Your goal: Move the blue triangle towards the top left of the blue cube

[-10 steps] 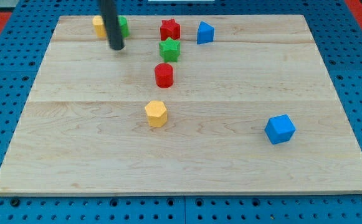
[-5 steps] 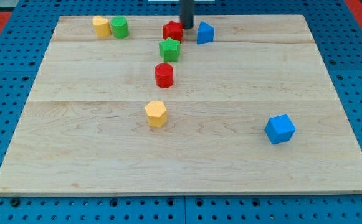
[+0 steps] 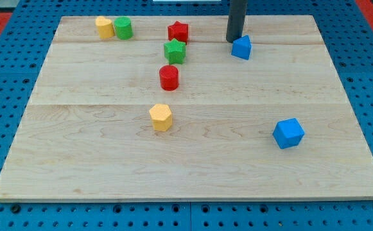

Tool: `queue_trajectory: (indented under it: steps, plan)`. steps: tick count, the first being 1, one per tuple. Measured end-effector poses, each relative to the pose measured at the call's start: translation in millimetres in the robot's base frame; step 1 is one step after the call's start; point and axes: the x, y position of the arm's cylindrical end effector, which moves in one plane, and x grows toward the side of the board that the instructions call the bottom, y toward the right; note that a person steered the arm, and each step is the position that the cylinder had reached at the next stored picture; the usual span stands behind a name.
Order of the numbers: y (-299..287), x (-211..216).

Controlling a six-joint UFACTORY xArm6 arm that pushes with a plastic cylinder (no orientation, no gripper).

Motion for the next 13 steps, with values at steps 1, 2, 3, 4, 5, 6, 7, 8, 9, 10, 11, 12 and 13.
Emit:
queue_trajectory:
  steps: [1,2,3,4,5,6,7,8,9,10,11,12,13]
  plan:
    - [33.6,46.1]
    - [52.1,87.0]
    - [31.5,65.2]
    - [16.4,41.8]
    - [-1.0,93.1]
    - [29.9,108.2]
    - [-1.7,103.5]
    - [-21.8,97.6]
    - [-4.2,142.9]
    - [11.7,173.2]
    - [11.4,191.6]
    - [7.6,174.4]
    - [-41.4,175.7]
